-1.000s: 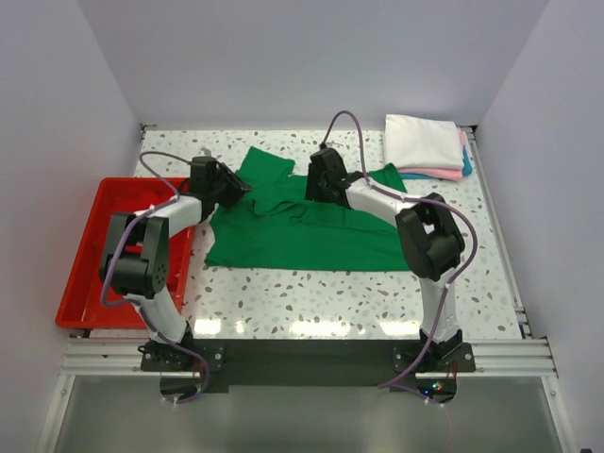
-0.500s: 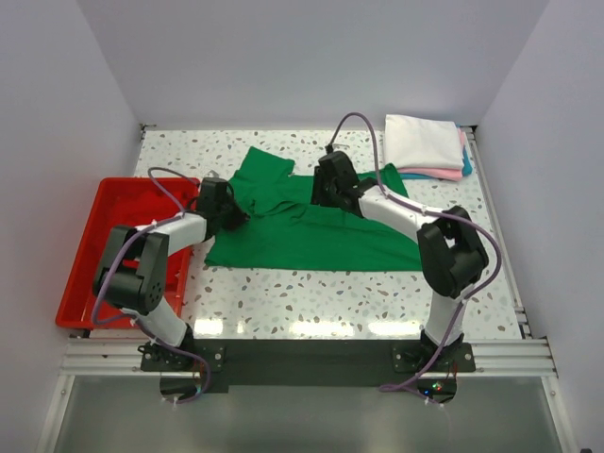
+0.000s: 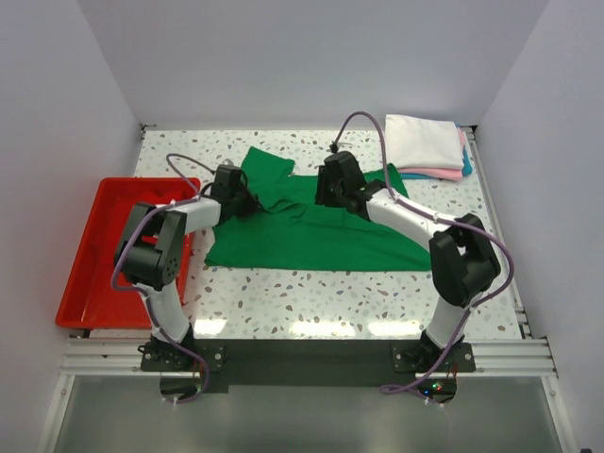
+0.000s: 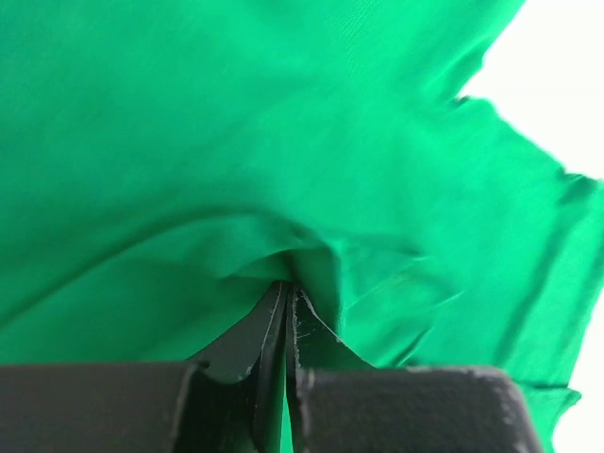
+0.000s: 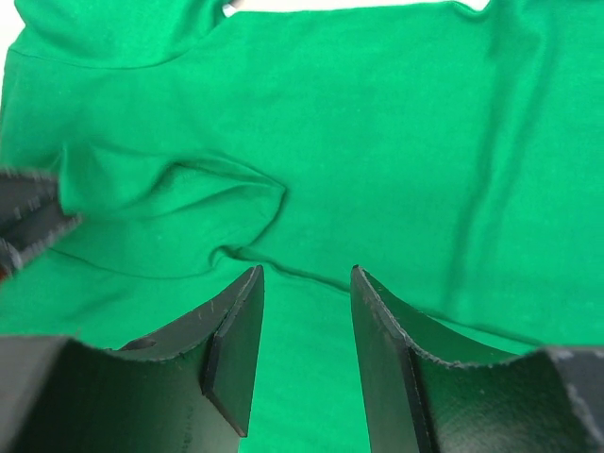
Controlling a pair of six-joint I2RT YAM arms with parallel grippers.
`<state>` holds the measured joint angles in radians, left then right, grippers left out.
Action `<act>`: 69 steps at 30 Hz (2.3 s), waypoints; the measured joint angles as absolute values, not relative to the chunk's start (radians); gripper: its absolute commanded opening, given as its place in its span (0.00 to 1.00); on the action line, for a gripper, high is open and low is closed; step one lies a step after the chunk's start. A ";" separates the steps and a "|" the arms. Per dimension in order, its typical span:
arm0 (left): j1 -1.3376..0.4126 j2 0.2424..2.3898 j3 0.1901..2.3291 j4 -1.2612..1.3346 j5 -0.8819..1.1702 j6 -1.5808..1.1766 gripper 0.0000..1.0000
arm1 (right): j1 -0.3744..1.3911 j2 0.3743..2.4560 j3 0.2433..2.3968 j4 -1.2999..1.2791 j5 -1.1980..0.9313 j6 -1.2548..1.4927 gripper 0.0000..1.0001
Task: Fold and stack the t-shirts
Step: Fold the tshirt
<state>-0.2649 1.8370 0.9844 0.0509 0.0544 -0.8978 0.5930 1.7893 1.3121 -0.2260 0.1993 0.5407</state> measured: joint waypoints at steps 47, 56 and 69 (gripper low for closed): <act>-0.442 1.078 0.445 -0.360 -0.399 -1.056 0.60 | 0.114 1.203 0.600 -0.517 0.172 0.671 0.73; -0.442 1.170 0.463 -0.330 -0.453 -1.110 0.55 | 0.089 1.284 0.606 -0.450 0.167 0.696 0.61; -0.442 1.198 0.501 -0.336 -0.487 -1.111 0.00 | 0.027 1.352 0.636 -0.387 0.120 0.676 0.00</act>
<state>-0.4419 1.1984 0.5014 -0.3359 -0.4870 -1.1114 0.0273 1.3518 0.6357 -0.3866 0.1196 0.6762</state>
